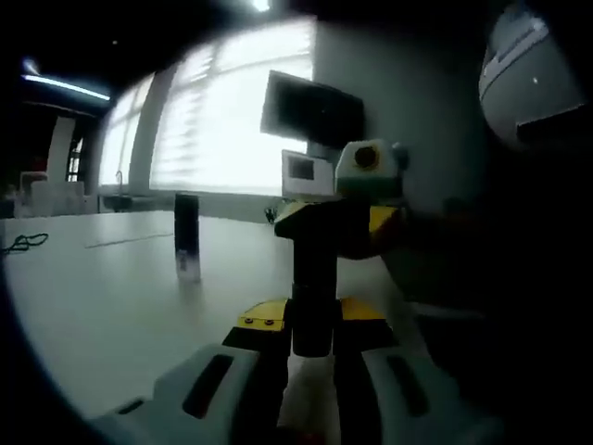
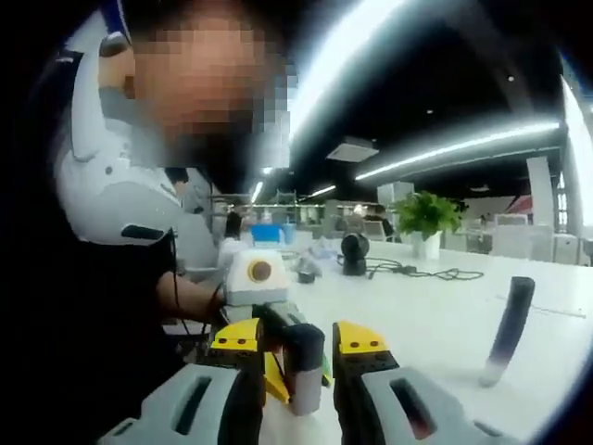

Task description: Pick up cosmetic bottle twist off cap place on table pick up cap screw tight cap place on table

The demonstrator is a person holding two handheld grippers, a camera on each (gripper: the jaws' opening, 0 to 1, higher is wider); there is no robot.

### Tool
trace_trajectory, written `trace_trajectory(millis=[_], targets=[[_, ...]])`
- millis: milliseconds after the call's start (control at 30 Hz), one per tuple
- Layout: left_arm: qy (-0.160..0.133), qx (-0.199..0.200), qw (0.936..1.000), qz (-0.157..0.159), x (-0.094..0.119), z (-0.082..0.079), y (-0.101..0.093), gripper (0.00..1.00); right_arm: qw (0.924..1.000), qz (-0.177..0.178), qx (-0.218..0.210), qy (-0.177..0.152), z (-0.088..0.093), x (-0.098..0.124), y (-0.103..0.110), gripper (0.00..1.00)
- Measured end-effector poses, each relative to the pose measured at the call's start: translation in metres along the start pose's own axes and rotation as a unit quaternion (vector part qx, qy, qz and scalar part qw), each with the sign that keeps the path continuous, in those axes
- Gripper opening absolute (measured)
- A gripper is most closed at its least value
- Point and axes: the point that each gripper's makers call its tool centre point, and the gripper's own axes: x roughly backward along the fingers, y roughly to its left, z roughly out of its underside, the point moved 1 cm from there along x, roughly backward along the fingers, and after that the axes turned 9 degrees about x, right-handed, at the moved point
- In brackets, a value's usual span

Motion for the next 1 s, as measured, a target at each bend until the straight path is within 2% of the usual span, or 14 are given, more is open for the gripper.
trace_trajectory(millis=[133,167,300,467,567,633,700,767,1000], targets=[[0.006,-0.001,0.9998,0.018,0.000,0.002,-0.006,0.07,0.9997,-0.024,-0.004,0.006,0.001,0.002,0.000,0.22],[0.005,0.001,0.9997,0.024,0.001,0.002,-0.008,0.07,0.9989,-0.044,-0.005,0.016,0.004,0.003,0.005,0.21],[0.004,0.014,0.9991,0.040,0.002,0.001,-0.011,0.07,0.9983,-0.055,-0.001,0.020,0.005,0.002,0.005,0.21],[0.008,0.010,0.9988,0.047,0.002,0.003,-0.014,0.07,0.9966,-0.077,-0.027,0.009,0.001,0.004,0.007,0.20],[0.008,0.006,0.9986,0.051,0.002,0.003,-0.015,0.07,0.9956,-0.089,-0.021,0.023,0.005,0.001,0.010,0.19],[0.008,0.005,0.9986,0.052,0.002,0.003,-0.015,0.07,0.9952,-0.093,-0.019,0.027,0.006,0.002,0.010,0.17],[0.009,0.005,0.9986,0.053,0.003,0.003,-0.016,0.07,0.9951,-0.093,-0.017,0.028,0.007,0.002,0.009,0.10],[0.011,0.005,0.9987,0.050,0.002,0.004,-0.014,0.07,0.9951,-0.091,-0.021,0.030,0.007,0.001,0.008,0.10],[0.007,-0.003,0.9997,0.024,0.002,0.002,-0.004,0.07,0.9977,-0.064,0.002,0.021,0.008,0.005,-0.004,0.09]])
